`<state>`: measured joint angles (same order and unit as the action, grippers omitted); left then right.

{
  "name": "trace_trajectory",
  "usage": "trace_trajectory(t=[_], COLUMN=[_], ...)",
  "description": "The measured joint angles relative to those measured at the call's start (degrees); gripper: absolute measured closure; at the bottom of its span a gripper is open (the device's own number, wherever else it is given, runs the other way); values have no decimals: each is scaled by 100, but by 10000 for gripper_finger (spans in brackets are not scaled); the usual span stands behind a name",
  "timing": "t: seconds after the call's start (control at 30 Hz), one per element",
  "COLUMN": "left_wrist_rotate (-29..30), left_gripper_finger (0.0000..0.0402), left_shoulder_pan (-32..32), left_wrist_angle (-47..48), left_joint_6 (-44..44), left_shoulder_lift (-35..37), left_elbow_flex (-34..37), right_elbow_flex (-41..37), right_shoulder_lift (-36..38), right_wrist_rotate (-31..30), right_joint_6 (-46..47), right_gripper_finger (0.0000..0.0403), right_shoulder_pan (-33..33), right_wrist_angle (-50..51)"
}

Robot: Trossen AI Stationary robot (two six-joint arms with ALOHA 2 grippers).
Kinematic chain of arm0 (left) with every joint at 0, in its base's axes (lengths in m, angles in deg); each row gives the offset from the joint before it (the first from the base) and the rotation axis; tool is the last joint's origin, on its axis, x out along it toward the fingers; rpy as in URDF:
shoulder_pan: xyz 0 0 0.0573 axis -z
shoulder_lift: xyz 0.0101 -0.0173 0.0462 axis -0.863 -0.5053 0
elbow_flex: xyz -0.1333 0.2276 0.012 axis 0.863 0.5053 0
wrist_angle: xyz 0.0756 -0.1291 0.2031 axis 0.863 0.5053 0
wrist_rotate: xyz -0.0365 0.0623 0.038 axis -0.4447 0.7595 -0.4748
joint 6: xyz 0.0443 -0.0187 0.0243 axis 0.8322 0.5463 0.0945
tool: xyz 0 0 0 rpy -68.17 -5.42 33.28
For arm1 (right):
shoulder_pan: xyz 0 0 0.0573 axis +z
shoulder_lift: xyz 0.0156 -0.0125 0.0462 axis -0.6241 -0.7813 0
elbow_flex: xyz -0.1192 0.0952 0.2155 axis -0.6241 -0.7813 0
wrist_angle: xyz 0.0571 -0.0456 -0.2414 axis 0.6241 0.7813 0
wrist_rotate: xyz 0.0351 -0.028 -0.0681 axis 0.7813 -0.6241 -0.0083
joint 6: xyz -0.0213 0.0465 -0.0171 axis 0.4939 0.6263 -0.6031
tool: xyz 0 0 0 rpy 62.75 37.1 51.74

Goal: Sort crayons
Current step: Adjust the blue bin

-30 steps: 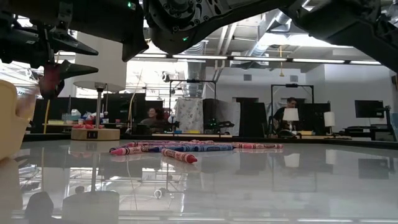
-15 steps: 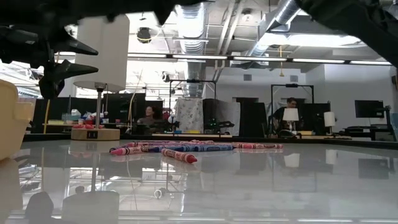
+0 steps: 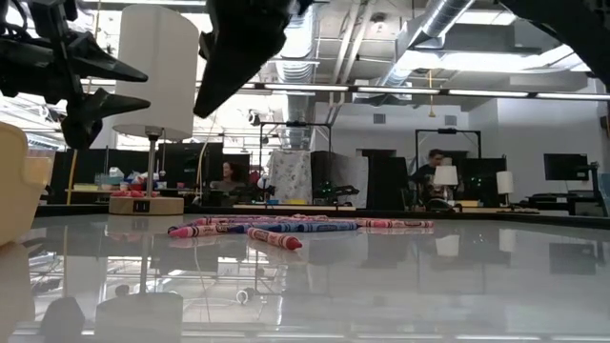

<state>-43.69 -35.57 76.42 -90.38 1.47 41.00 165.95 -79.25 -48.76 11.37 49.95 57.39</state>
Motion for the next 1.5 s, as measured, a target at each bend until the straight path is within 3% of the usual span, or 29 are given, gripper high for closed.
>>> trace_trajectory(t=[0.27,0.4,0.57,0.8,1.0,1.2,1.37,1.5], left_wrist_rotate=[-186,-369,-592,-1004,-1199,-1132,-1398,-1833], left_gripper_finger=[241,241,241,241,242,248,287,343], left_shoulder_pan=[-2,0,0,2,146,743,1450,2022], left_wrist_angle=[18,732,1079,1269,2716,5058,6332,6881], left_joint_6=[262,-47,-515,-750,-833,-1706,-2961,-3897], left_shoulder_lift=[-59,-336,-1137,-2826,-4342,-5687,-6576,-7099], left_elbow_flex=[-8,-228,-753,-1717,-3242,-4902,-5817,-6197], right_elbow_flex=[-654,-836,-844,-841,-841,-841,-841,-839], right_shoulder_lift=[-36,-24,-30,23,347,847,1223,1474], right_wrist_rotate=[-194,-147,-134,-127,-123,-506,-965,-1415], right_joint_6=[-219,-180,-187,-139,129,626,942,1213], right_gripper_finger=[280,280,280,280,280,280,280,280], right_shoulder_pan=[-343,-393,-349,-261,-17,216,511,803], right_wrist_angle=[-586,-550,-369,60,591,1190,1509,1808])
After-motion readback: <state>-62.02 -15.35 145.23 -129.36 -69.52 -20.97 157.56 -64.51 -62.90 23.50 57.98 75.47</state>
